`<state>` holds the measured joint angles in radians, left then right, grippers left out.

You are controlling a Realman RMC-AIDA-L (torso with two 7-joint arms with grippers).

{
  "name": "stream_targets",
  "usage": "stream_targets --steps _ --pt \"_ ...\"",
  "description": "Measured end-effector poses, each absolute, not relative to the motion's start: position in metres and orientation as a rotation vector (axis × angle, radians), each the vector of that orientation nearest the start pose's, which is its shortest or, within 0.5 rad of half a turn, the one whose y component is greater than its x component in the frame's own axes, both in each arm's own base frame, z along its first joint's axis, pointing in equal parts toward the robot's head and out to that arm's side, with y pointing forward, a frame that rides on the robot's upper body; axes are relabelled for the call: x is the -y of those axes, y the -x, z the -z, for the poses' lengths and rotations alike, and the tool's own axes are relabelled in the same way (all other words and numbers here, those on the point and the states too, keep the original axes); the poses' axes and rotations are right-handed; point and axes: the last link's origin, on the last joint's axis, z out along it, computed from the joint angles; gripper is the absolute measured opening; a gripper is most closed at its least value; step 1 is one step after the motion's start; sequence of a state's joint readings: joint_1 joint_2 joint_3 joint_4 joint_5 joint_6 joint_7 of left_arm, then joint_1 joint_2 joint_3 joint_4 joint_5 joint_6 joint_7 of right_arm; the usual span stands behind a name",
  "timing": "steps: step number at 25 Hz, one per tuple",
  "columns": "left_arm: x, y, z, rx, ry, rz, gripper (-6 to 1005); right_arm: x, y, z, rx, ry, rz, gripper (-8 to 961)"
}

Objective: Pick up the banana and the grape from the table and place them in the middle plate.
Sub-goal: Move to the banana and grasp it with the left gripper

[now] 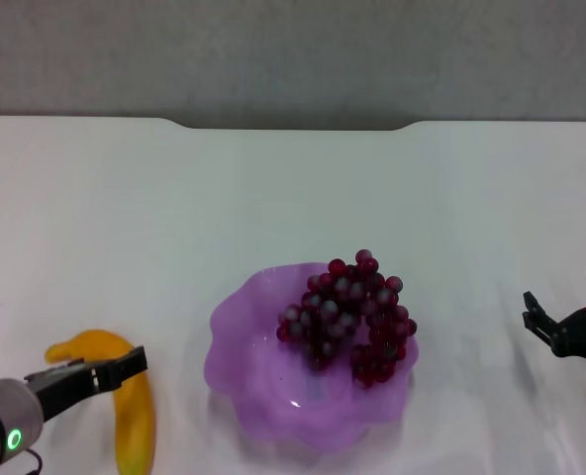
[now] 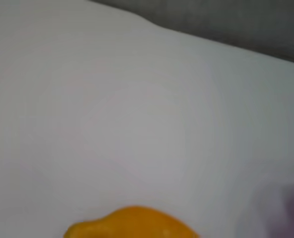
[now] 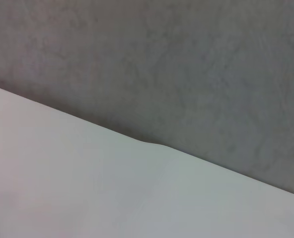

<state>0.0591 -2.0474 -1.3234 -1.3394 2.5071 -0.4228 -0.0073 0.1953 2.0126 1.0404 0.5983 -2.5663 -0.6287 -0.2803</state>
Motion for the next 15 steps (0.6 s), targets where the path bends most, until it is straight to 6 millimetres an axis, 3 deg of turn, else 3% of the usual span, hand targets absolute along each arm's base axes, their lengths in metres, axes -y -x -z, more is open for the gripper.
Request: stream_targets --steps 4,15 --pt "-0.285 0.309 0.038 1.437 1.750 0.276 864 -0.308 -0.351 0.041 -0.489 1.825 -0.212 882" --pt "-0.293 0.296 0.038 1.390 1.782 0.282 856 -0.301 -0.361 0.042 -0.507 1.824 -0.176 881"
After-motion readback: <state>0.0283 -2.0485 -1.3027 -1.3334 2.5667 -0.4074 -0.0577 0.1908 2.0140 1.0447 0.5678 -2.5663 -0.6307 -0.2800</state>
